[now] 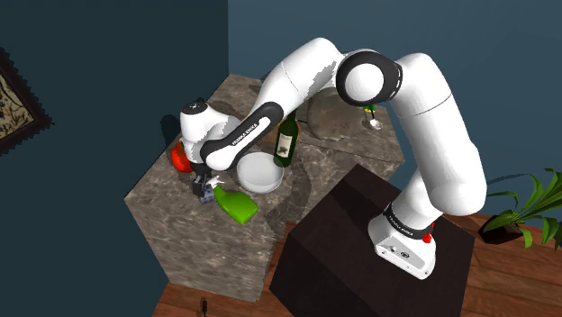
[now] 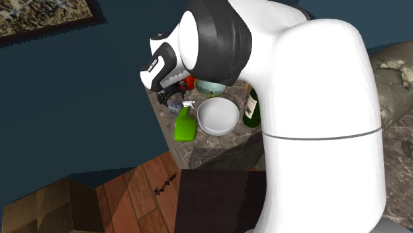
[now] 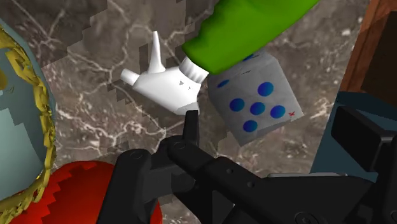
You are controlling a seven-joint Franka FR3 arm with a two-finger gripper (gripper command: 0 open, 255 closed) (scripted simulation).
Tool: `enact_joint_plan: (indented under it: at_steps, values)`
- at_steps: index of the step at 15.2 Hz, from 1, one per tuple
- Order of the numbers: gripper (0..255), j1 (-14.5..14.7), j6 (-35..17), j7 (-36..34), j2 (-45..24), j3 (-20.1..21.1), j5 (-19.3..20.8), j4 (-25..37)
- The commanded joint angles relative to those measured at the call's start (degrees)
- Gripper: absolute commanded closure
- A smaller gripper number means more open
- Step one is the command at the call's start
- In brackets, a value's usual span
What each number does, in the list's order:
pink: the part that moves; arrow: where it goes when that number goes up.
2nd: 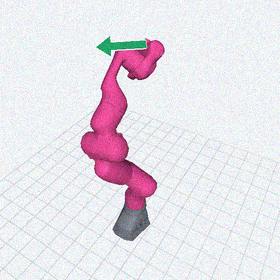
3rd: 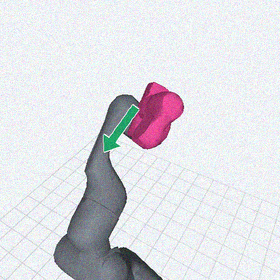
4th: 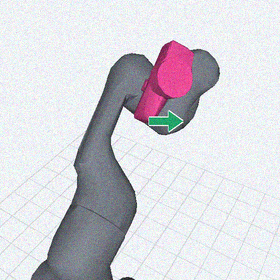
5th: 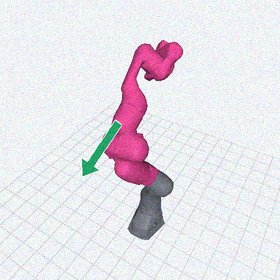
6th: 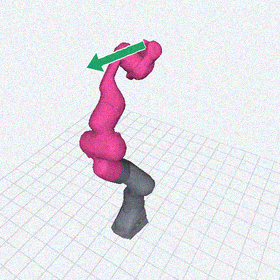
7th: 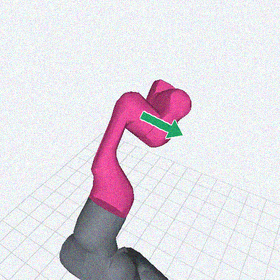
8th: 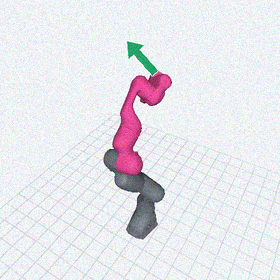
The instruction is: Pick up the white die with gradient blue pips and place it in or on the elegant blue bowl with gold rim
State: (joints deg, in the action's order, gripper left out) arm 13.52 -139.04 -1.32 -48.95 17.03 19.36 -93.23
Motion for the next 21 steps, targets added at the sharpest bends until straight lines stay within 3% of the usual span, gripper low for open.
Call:
enact_joint_plan:
  at_steps: [1, 12, 13, 21]
  values:
    - [0, 0.22, -0.45, 0.38, -1.36, -0.23, 0.36, 0.85]
    - [0, 0.69, -1.72, 0.15, -3.63, -0.83, 0.83, 1.88]
    - [255, 0.69, -1.72, 0.15, -3.63, -0.83, 0.83, 1.88]
    - [255, 0.66, -1.71, 0.22, -3.74, -0.85, 0.83, 2.01]
